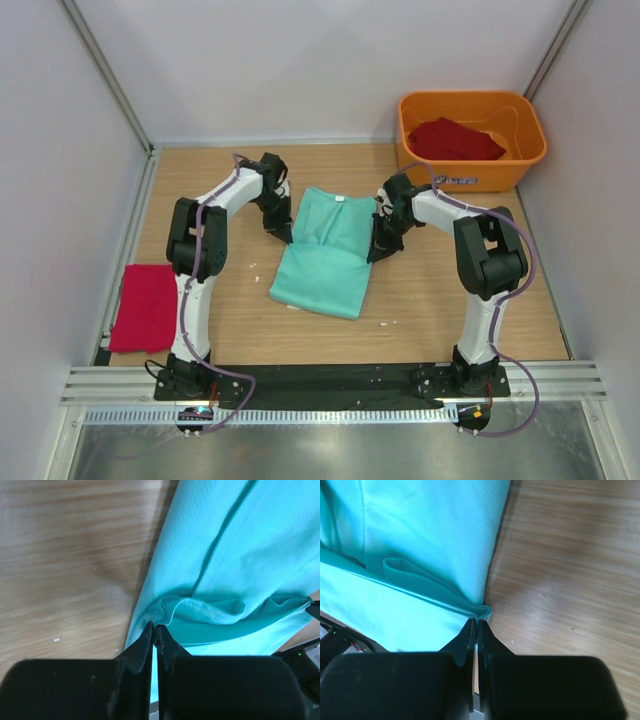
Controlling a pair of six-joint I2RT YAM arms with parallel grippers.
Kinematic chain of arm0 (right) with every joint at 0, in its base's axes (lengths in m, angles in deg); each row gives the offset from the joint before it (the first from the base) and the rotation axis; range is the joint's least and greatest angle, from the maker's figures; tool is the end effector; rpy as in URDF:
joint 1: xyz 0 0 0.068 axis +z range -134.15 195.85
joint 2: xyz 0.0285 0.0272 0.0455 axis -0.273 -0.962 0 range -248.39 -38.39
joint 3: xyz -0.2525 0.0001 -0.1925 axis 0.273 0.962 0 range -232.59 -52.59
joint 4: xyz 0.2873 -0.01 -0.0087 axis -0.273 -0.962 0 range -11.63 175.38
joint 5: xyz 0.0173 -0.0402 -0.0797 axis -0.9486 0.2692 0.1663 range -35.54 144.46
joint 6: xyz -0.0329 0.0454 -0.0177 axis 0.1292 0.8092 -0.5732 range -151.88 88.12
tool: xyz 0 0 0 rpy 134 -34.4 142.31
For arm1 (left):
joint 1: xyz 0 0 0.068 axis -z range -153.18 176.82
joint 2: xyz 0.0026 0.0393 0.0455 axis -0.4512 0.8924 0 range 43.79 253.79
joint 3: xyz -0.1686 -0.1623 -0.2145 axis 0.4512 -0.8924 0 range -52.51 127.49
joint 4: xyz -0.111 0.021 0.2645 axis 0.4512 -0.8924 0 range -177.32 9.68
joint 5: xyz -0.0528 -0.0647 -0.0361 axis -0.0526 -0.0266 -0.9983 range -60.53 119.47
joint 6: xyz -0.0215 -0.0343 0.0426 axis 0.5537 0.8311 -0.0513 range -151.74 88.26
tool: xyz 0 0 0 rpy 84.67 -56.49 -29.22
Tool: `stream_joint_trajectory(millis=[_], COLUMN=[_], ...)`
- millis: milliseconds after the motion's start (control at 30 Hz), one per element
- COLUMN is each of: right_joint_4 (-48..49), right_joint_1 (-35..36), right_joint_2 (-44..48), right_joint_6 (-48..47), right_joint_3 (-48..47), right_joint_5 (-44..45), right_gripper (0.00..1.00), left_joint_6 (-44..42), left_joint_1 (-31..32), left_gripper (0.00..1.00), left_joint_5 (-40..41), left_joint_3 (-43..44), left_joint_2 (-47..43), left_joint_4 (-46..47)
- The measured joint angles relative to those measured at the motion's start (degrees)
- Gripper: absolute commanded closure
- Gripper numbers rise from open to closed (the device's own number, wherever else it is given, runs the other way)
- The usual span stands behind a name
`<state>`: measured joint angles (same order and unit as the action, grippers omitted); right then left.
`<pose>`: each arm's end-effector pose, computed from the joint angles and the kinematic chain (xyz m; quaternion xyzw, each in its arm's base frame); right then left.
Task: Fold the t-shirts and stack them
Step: Fold the tshirt
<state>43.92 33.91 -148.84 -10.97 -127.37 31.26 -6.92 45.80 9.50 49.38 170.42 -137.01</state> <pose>0.3846 0.1431 0.1833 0.0016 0.9736 0.2250 0.0369 0.4632 -0.1746 0.1898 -0.0370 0.9815 -0.1879 0.0038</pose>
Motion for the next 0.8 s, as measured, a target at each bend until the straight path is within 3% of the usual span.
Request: stream_joint_trajectory(millis=[167,200,367,400,467,567,667,800], right_joint_4=[0.4,0.4,-0.1,-0.5,-1.3,-2.9,-3.9,-4.0], right_joint_1=[-0.2,-0.2,-0.2,-0.2,-0.2,-0.2,-0.2,0.2], right_joint_2=[-2.7,-2.9,-3.2,-3.2,-3.1,-2.4,-0.9,0.7], right_joint_6=[-0.5,-0.7,-1.7,-1.9,-2.8,-3.5,-4.1,-4.0], right_joint_3=[-0.8,-1.1,-2.4,-2.8,-3.7,-4.6,-4.8,-4.8], right_joint_5=[0.4,0.6,1.6,2.0,3.0,4.3,4.4,2.2], right_gripper=[0.95,0.94,0.71,0.64,0.61,0.53,0.52,0.54], left_joint_6=[-0.5,-0.5,-1.0,-1.1,-1.2,-1.1,-0.7,0.9], left_joint_1=[0.0,0.0,0.0,0.0,0.0,0.0,0.2,1.6], left_gripper=[0.74,0.65,0.49,0.48,0.48,0.55,0.69,0.78], left_joint_5=[2.5,3.3,7.4,8.0,9.1,8.4,4.5,-1.1], left_joint_3=[2.6,2.8,2.9,2.9,2.6,1.7,-1.7,-7.2], left_joint_2=[2.8,2.8,0.7,-0.2,-2.8,-8.2,-13.9,-16.4], left_joint_4=[-0.5,-0.5,-0.3,-0.3,-0.3,-0.1,1.8,5.2])
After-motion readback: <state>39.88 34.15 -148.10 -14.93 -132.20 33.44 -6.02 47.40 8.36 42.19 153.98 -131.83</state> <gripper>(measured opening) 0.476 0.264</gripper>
